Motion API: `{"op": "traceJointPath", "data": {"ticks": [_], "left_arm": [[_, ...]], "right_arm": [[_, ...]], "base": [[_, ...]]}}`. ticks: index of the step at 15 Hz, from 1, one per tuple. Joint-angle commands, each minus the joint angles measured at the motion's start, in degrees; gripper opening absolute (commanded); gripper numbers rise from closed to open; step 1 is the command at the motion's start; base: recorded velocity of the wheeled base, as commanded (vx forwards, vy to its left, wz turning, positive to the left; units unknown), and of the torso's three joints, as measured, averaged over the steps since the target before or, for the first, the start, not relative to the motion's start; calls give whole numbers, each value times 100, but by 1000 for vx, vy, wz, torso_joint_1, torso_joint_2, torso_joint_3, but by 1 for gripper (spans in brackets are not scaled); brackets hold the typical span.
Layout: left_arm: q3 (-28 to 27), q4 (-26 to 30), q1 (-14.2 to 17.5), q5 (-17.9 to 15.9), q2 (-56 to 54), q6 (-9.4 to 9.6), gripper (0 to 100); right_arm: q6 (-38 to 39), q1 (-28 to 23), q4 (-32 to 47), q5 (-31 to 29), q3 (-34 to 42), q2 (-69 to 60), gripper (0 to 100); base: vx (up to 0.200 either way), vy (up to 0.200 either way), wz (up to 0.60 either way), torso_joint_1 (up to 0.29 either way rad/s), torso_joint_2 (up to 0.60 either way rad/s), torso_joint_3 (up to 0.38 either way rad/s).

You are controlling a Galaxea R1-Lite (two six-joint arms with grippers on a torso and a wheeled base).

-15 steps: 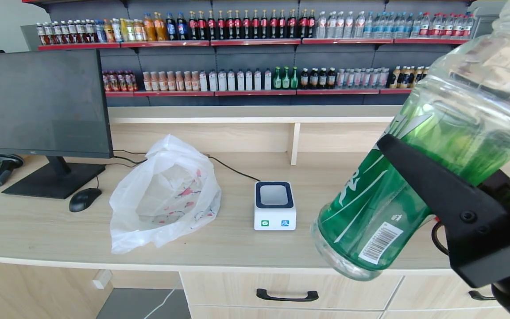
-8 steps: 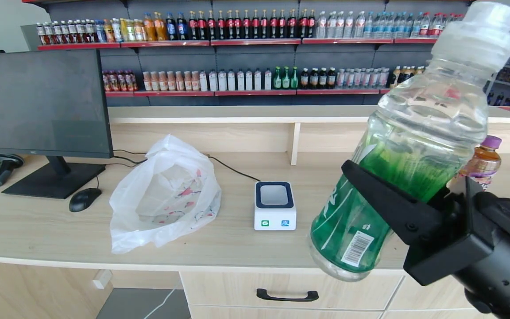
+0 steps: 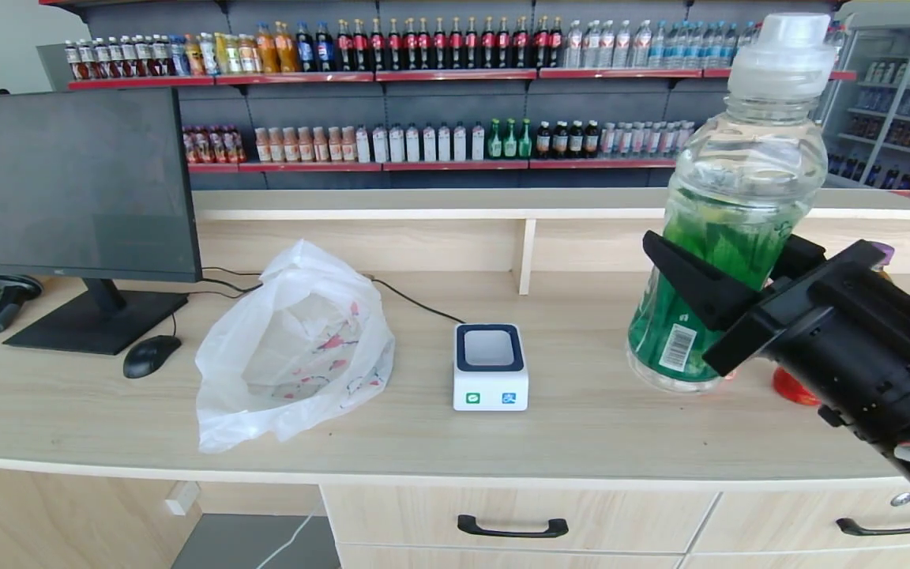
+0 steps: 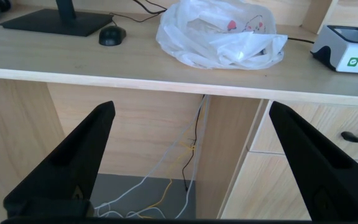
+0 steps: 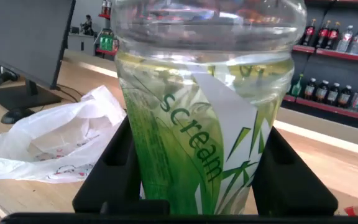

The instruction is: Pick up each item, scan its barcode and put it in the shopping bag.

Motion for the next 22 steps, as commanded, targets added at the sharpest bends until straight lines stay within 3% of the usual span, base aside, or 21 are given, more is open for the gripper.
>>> {"op": "traceJointPath", "data": {"ticks": [1,4,8,13,22], "left_arm": [[1,-1,2,1,-2,-7,100],[1,-1,2,1,-2,-7,100],[1,8,11,1,-2,-7,100],[1,8,11,9,-2,-86,100],[1,8,11,18,6,-86,100]], "right_arm": [[174,-189,29,3,48,20,0],[420,-259,-6,-32,-5,125,0],[763,-453,-199,-50,153,125,0],[886,-620,-270,-50,276,90,0],[913,-646,-349,-41,601,-68,0]], "base": [[0,0,0,0,0,0],[0,0,0,0,0,0],[-200,0,0,11,1,0],[0,0,0,0,0,0],[0,200,0,7,5,2]]}}
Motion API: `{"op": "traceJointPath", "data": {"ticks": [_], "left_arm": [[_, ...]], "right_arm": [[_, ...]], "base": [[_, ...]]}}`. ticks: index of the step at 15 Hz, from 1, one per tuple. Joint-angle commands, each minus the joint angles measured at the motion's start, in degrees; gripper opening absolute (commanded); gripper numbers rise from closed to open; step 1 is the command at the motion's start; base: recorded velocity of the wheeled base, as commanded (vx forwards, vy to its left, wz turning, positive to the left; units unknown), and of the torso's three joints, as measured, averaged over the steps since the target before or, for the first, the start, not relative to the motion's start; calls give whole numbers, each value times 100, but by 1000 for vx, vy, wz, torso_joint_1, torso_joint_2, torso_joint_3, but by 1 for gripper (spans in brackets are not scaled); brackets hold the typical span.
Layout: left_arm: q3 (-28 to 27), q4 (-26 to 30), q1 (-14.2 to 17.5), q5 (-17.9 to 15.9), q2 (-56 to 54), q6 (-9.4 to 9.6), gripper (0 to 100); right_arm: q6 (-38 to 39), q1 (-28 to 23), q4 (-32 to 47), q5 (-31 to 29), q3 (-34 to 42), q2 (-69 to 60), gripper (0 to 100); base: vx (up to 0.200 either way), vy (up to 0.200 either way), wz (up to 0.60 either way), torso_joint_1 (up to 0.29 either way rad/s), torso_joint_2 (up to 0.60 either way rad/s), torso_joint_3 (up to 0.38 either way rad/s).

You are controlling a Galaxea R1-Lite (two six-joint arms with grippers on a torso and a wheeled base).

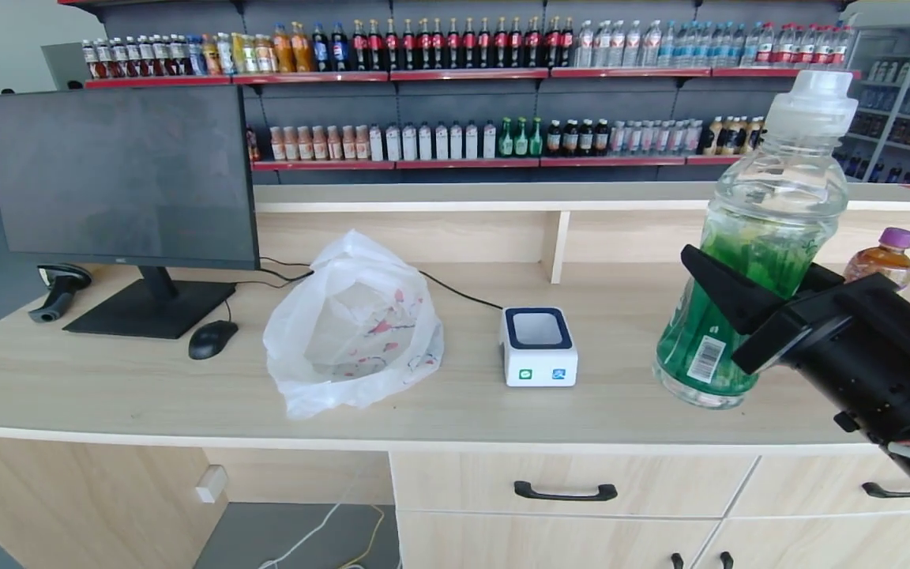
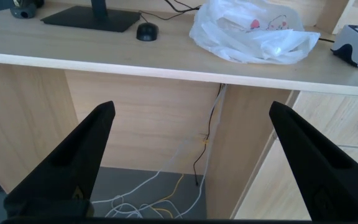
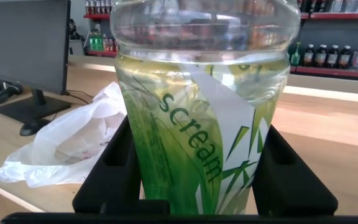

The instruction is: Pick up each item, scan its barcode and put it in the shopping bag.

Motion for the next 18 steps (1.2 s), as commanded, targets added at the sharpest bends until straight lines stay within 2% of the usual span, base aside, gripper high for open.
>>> {"op": "traceJointPath", "data": {"ticks": [1,6,10,16,18], "left_arm": [[2,0,0,5,6,-11,100],[-7,0,0,5,-2,-11,100],[2,-9,0,-4,-2,7,100],[2,-9,0,-4,-2,7,100],[2,-9,0,-4,-2,15,100]], "right_arm": [[-2,12,-6,7,63,-96,0],[7,12,-6,16,37,-25,0],[236,12,-24,33,-7,107,0],[-63,109,-24,-2,-7,177,0],[-177,109,-24,16,-33,291,0]], "base": [[0,200,0,7,2,2],[0,200,0,4,2,0],[0,0,0,0,0,0],[200,0,0,-2,0,4],[0,0,0,0,0,0]]}}
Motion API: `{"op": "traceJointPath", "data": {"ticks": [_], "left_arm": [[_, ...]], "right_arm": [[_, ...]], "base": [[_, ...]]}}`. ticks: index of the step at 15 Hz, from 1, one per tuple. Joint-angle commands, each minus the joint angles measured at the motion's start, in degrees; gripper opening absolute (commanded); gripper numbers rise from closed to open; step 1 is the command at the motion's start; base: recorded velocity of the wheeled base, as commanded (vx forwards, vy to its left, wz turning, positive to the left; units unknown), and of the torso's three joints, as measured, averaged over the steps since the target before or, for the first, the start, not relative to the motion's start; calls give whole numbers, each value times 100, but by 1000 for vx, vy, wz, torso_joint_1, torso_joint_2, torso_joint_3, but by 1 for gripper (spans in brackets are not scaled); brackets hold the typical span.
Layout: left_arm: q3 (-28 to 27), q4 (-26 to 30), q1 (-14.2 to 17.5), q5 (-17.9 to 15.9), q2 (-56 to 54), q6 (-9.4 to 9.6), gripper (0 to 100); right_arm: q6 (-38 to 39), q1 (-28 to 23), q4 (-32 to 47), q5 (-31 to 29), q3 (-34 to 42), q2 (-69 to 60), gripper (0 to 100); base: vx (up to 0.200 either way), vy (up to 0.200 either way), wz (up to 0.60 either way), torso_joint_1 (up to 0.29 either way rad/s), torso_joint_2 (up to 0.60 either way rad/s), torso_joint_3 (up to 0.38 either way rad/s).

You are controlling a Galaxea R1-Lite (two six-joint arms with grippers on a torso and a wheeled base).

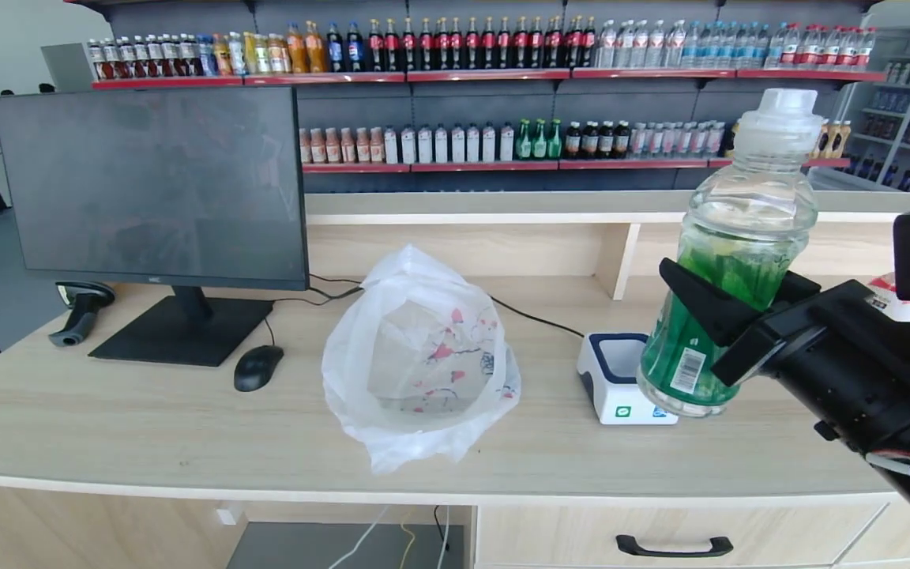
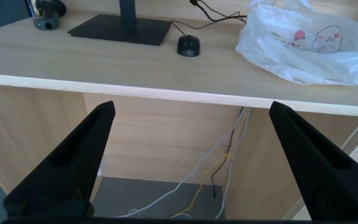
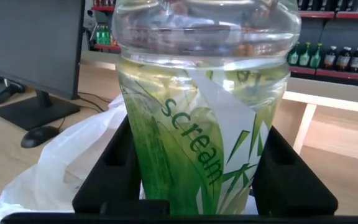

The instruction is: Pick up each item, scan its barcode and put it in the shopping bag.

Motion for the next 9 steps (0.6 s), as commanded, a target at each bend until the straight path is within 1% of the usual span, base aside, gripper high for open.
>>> {"op": "traceJointPath", "data": {"ticks": [1,2,3,4,5,8,9], "left_arm": [[1,-1,0,1,-2,-8,100],[1,-1,0,1,-2,1,100],[1,-1,0,1,-2,1,100],[1,-1,0,1,-2,1,100],[1,-1,0,1,-2,1,100],[1,-1,0,1,-2,1,100],[1,-1,0,1,-2,1,100]], "right_arm": [[-135,-100,9,49,-137,189,0],[-249,-205,9,233,-321,330,0],[-742,-293,9,541,-585,505,0],[-1366,-460,-17,760,-690,655,0],[-1902,-522,-70,1086,-708,874,0],[-3326,-522,-922,1525,-804,1622,0],[-3449,-522,-1019,1631,-840,1745,0]], "base": [[0,0,0,0,0,0],[0,0,0,0,0,0],[0,0,0,0,0,0],[0,0,0,0,0,0],[0,0,0,0,0,0],[0,0,0,0,0,0],[0,0,0,0,0,0]]}}
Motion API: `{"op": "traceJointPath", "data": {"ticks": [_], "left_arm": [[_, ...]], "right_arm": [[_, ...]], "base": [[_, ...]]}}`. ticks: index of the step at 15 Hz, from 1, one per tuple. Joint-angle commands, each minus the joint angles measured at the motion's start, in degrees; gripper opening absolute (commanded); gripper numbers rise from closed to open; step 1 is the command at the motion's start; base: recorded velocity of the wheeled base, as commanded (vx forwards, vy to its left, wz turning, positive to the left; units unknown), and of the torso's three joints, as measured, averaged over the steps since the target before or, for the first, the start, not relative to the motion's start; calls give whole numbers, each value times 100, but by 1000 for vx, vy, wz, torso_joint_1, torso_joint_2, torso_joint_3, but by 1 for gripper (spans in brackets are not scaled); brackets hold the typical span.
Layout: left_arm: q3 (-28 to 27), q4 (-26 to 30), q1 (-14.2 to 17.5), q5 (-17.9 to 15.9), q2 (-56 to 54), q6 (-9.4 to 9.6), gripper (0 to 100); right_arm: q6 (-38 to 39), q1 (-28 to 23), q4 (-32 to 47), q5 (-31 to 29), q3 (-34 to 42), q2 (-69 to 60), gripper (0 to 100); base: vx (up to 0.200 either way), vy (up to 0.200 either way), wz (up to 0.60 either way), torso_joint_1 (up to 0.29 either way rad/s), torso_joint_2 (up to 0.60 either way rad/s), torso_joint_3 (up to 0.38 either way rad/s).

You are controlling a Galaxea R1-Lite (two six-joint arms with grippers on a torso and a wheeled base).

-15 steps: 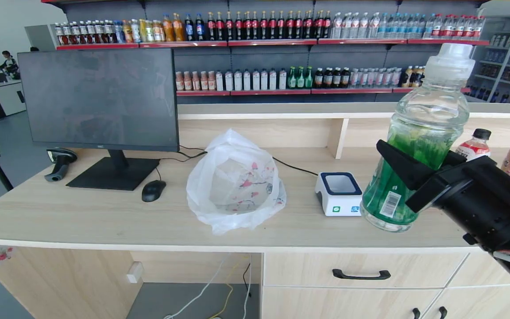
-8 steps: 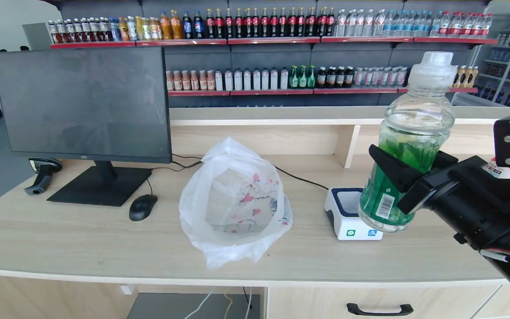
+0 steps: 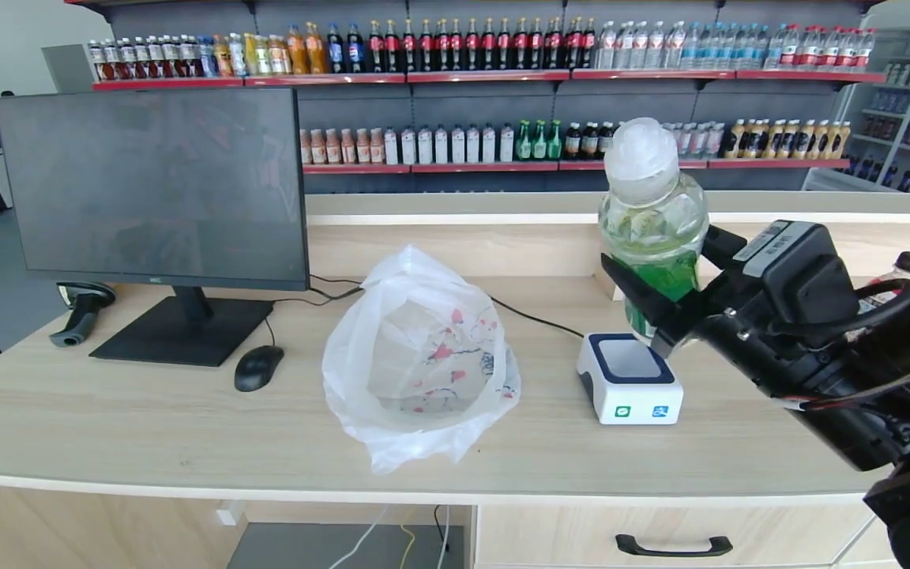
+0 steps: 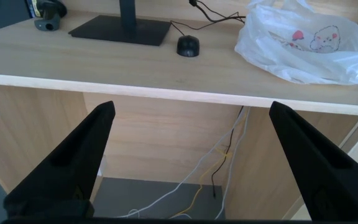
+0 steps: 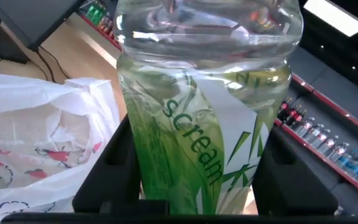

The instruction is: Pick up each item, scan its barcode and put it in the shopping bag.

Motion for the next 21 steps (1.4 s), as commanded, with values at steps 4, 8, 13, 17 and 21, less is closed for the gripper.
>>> {"op": "traceJointPath", "data": {"ticks": [4,8,13,17,21], "left_arm": [[1,2,0,-1,-2,-4,100],[1,2,0,-1,-2,-4,100],[1,2,0,-1,-2,-4,100],[1,-7,0,-1,-2,-4,100],[1,2,0,-1,-2,-4,100]], "right_arm": [[-1400,-156,-179,887,-310,923,0],[-2481,-271,-179,1581,-327,1178,0],[-3562,-877,-179,2706,-389,1477,0],[-4221,-921,-179,3084,-389,1925,0],[-4327,-921,-179,3172,-389,2040,0]], "base": [[0,0,0,0,0,0],[0,0,0,0,0,0],[0,0,0,0,0,0],[0,0,0,0,0,0],[0,0,0,0,0,0]]}}
